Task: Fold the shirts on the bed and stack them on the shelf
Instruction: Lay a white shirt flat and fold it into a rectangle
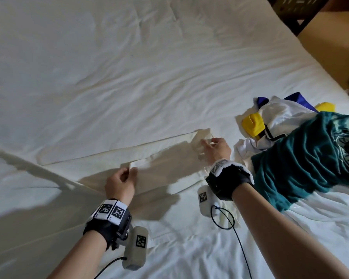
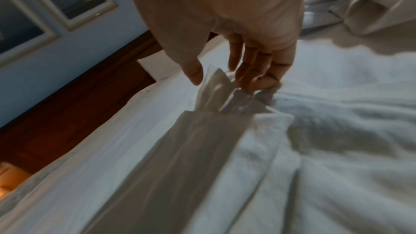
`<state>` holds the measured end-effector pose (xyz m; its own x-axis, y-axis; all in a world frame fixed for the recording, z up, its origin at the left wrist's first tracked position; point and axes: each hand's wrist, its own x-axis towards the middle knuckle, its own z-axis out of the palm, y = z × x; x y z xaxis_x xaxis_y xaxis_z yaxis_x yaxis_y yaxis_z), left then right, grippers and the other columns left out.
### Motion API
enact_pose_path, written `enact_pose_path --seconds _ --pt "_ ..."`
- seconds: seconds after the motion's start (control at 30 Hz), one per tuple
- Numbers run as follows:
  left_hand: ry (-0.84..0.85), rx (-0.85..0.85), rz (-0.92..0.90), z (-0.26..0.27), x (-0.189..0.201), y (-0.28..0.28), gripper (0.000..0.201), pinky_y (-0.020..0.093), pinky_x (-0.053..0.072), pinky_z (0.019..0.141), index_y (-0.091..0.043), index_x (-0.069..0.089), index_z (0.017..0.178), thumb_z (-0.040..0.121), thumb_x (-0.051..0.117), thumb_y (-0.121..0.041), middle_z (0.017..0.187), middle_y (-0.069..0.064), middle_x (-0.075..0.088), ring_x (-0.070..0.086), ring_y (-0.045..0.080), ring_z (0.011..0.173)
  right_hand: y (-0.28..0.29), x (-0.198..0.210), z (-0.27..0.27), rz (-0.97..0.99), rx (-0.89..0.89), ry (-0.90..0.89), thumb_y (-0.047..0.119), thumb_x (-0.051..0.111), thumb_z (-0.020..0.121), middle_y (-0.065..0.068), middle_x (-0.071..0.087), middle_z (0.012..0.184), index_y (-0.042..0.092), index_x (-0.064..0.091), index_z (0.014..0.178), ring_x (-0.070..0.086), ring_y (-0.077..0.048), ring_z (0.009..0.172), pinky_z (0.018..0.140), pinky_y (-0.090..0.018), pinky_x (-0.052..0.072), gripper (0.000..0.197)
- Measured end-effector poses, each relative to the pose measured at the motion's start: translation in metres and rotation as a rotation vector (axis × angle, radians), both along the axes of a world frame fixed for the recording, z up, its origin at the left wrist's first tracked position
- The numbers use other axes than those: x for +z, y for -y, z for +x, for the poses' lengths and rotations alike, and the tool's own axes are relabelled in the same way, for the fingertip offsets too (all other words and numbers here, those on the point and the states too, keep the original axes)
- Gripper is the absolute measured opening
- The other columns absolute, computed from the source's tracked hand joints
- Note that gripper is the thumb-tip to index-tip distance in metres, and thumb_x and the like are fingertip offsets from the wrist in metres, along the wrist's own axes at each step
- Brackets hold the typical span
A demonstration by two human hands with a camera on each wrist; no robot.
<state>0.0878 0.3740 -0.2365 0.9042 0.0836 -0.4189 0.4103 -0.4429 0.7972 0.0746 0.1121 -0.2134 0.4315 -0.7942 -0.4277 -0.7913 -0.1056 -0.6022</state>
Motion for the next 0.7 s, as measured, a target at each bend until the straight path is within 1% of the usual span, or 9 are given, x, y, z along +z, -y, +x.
enact_pose_path --seconds 0.13,0.23,0.3,0.37,0.43,0.5,0.57,0.63,0.7 --pt "-0.039 0.008 0.023 0.002 -0.002 0.001 0.019 0.026 0.041 0.078 -0.009 0.07 0.097 0.091 0.066 -0.027 0.087 0.006 0.066 0.059 0.02 0.083 0.014 0.002 0.008 -0.036 0.059 -0.047 0.037 0.062 0.088 -0.012 0.071 0.09 0.012 0.072 0.089 0.066 -0.031 0.09 0.081 -0.033 0.053 0.027" --pt "-0.058 0.013 0.029 0.002 -0.001 0.001 0.017 0.026 0.04 0.077 -0.012 0.069 0.094 0.091 0.066 -0.029 0.084 0.005 0.065 0.058 0.021 0.081 0.022 0.0 0.002 -0.046 0.054 -0.12 0.03 0.054 0.095 -0.015 0.069 0.102 0.009 0.069 0.102 0.062 -0.033 0.099 0.074 -0.027 0.043 0.027" --pt "-0.059 0.002 0.028 0.0 0.0 0.001 0.016 0.026 0.039 0.076 -0.014 0.068 0.09 0.091 0.065 -0.03 0.082 0.005 0.065 0.058 0.022 0.081 0.023 -0.009 0.001 -0.007 -0.025 -0.079 0.028 0.052 0.096 -0.014 0.065 0.115 0.012 0.06 0.116 0.059 -0.033 0.108 0.084 -0.028 0.043 0.027" --pt "-0.04 -0.011 0.017 0.001 -0.002 0.001 0.018 0.027 0.041 0.074 -0.012 0.069 0.089 0.091 0.066 -0.029 0.082 0.006 0.066 0.06 0.024 0.081 0.013 -0.01 0.0 -0.186 -0.013 0.013 0.027 0.051 0.095 -0.013 0.056 0.13 0.014 0.048 0.128 0.051 -0.033 0.118 0.095 -0.04 0.043 0.036" --pt "-0.039 -0.005 0.024 0.002 -0.007 0.0 0.02 0.03 0.046 0.075 -0.01 0.069 0.087 0.09 0.067 -0.03 0.08 0.008 0.067 0.063 0.027 0.082 -0.014 -0.005 -0.006 -0.437 0.245 0.157 0.03 0.052 0.095 -0.009 0.046 0.142 0.014 0.042 0.139 0.041 -0.03 0.129 0.102 -0.045 0.036 0.048" --pt "-0.05 0.006 0.03 0.004 -0.011 0.0 0.021 0.034 0.049 0.081 -0.01 0.071 0.091 0.089 0.068 -0.03 0.08 0.007 0.067 0.064 0.029 0.085 -0.051 0.003 -0.017 -0.43 0.702 0.266 0.041 0.041 0.097 -0.002 0.026 0.158 0.017 0.028 0.151 0.018 -0.021 0.146 0.116 -0.046 0.016 0.06" --pt "-0.046 0.007 0.029 0.003 -0.011 0.001 0.017 0.035 0.051 0.08 -0.014 0.069 0.083 0.09 0.067 -0.029 0.075 0.005 0.066 0.064 0.029 0.081 -0.07 -0.009 -0.027 -0.382 1.119 0.125 0.053 0.027 0.098 0.007 -0.002 0.163 0.024 0.007 0.156 -0.01 -0.011 0.149 0.118 -0.048 -0.007 0.067" --pt "-0.027 0.007 0.024 0.0 -0.007 0.003 0.023 0.029 0.049 0.068 -0.02 0.061 0.069 0.091 0.066 -0.026 0.066 -0.001 0.062 0.059 0.024 0.067 -0.057 -0.032 -0.03 -0.373 1.181 -0.058 0.059 0.025 0.098 0.009 -0.02 0.159 0.028 -0.005 0.155 -0.022 -0.01 0.146 0.117 -0.053 -0.012 0.071" --pt "-0.01 -0.004 0.019 -0.003 -0.005 0.003 0.024 0.02 0.044 0.055 -0.014 0.062 0.071 0.092 0.064 -0.025 0.064 -0.001 0.061 0.054 0.016 0.06 -0.028 -0.041 -0.027 -0.353 1.011 -0.201 0.06 0.024 0.098 0.008 -0.029 0.155 0.029 -0.01 0.153 -0.027 -0.011 0.144 0.116 -0.057 -0.014 0.073"
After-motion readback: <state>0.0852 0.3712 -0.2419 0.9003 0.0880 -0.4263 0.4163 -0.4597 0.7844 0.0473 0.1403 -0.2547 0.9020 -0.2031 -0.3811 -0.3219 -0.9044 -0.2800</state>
